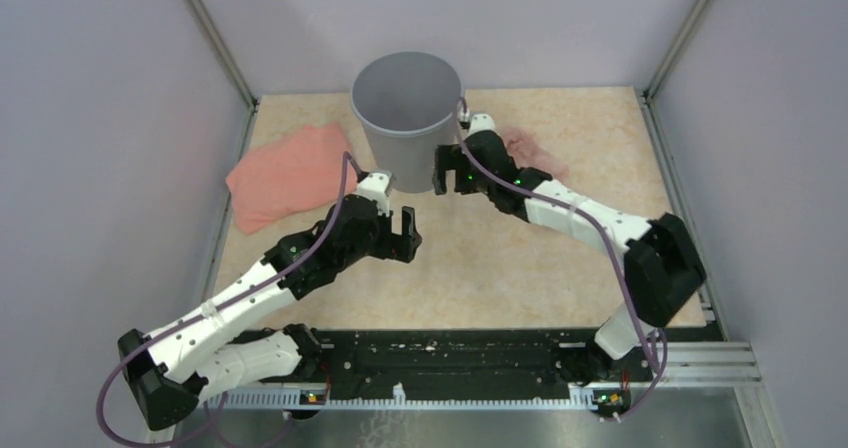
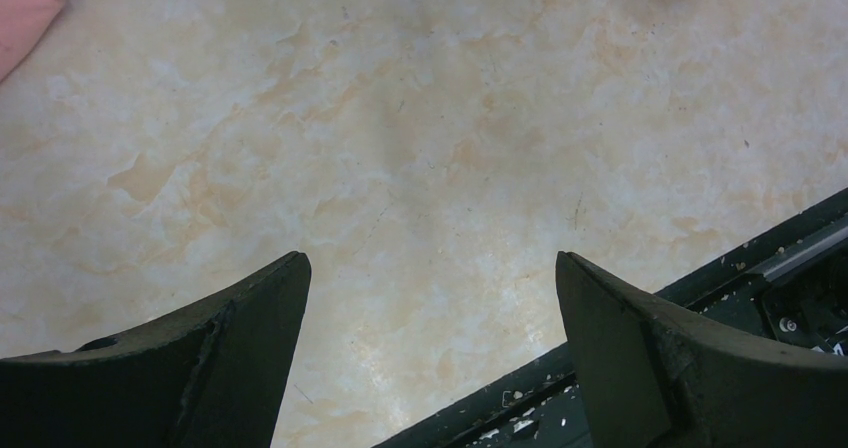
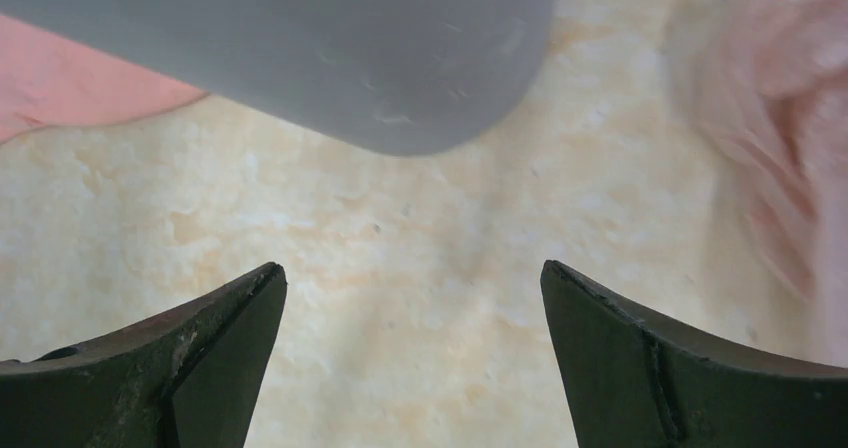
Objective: Put the trash bags into the trash bin
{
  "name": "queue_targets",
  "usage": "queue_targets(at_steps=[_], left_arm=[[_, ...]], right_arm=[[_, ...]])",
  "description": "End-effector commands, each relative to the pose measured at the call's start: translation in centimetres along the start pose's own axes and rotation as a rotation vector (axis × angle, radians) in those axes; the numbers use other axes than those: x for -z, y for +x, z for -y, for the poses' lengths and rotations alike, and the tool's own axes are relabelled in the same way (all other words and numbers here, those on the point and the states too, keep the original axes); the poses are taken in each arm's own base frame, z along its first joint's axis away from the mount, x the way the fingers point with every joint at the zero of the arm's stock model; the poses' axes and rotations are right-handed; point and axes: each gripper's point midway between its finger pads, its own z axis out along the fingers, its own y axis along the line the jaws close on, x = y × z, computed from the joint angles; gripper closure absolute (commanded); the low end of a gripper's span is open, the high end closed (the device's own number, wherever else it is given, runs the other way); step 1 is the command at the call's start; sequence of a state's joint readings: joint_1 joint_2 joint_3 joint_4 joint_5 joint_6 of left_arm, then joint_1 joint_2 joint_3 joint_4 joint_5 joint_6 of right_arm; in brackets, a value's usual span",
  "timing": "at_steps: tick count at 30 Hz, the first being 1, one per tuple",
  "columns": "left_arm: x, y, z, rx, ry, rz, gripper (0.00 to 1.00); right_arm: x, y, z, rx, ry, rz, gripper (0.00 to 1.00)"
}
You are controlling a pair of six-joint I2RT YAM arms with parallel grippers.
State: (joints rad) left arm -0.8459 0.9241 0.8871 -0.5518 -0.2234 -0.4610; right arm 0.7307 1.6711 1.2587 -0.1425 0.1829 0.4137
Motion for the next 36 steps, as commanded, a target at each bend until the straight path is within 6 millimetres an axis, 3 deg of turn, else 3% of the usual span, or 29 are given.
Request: queue_targets(at_steps=[1, 6, 11, 16, 27, 31, 36], left_arm=[[-0.6, -1.8, 1.4, 0.008, 0.054, 0.053, 0.02], [-1.5, -1.7, 2.2, 0.013, 0.087, 0.038, 0.01], [-2.3, -1.3, 2.9, 0.019, 0.112, 0.016, 0.02], [-3.0, -1.1, 3.2, 0.025, 0.127, -0.001, 0.02], [-4.2, 0.1, 3.2, 0.05, 0.137, -0.057, 0.02], [-4.3, 0.2, 2.9, 0.065, 0.136, -0.059, 0.02], [-4.3, 0.3, 3.3, 0.087, 0.178, -0.071, 0.02]], right_arm=[[5.6, -1.7, 5.0, -0.01, 0.154, 0.058, 0.01], [9.3, 0.4, 12.3, -0.077, 0.313, 0.048, 0.01], [10.2, 0.7, 16.1, -0.086, 0.374, 0.067, 0.01], [8.4, 0.6, 17.3, -0.048, 0.355, 0.061, 0.02], [1.3, 0.0, 19.9, -0.02, 0.406, -0.015, 0.04], [1.0, 0.6, 19.9, -0.039, 0.407, -0.05, 0.21], [2.3, 1.9, 18.8, -0.064, 0.369, -0.091, 0.8]])
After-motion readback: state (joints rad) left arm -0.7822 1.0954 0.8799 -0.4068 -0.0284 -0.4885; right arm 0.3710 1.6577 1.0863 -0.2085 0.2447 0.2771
